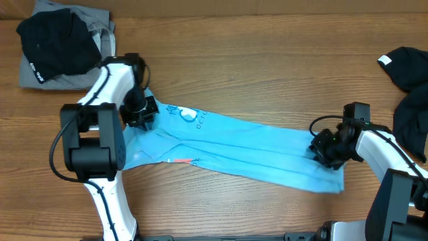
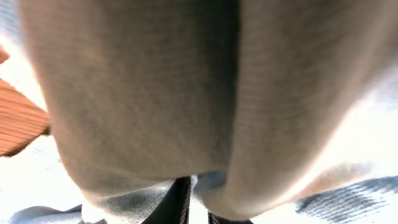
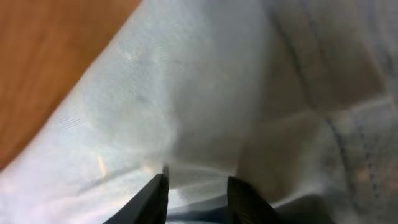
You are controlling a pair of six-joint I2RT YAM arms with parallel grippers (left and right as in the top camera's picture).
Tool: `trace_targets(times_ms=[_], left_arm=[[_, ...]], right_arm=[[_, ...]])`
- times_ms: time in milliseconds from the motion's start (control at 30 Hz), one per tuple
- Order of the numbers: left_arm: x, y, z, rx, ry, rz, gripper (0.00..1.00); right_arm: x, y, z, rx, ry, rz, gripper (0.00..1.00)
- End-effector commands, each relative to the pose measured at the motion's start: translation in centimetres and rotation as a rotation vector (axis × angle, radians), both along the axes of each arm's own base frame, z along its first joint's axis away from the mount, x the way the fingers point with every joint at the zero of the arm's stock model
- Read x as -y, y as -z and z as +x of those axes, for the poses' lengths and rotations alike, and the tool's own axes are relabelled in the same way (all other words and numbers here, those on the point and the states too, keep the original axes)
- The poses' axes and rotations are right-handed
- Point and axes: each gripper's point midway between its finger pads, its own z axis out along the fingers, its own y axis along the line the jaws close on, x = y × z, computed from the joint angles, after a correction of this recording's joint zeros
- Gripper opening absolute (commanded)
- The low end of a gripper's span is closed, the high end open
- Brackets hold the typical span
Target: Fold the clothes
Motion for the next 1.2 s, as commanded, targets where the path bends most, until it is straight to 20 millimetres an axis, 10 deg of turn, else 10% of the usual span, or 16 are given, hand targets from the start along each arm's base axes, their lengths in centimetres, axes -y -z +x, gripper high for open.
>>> trace_targets(times_ms=[0, 533, 900, 1067, 1167], left_arm=[[-5.4, 2.4, -0.6, -0.043, -0.109, 0.123, 0.13], [-11.0, 2.2, -1.7, -0.054, -0.257, 0.137, 0.08], [-12.6, -2.7, 0.3, -0.023, -0.296, 0.140, 0.04], [-12.3, -5.2, 1.0, -0.016, -0.283, 0.140, 0.09], [-12.0, -5.7, 1.0, -0.020, -0.277, 0.137, 0.46]], right_arm=[[-1.5, 0.0, 0.9, 0.063, -0.044, 0.082, 0.35], [-1.5, -0.3, 2.1, 0.114, -0.061, 0.067, 0.38], [2.6, -3.4, 1.6, -0.043, 0.029, -0.140, 0.30], [2.5, -6.5, 3.0, -0.002, -0.060, -0.134, 0.61], [1.7, -6.6, 2.9, 0.012, -0.133, -0.097, 0.83]])
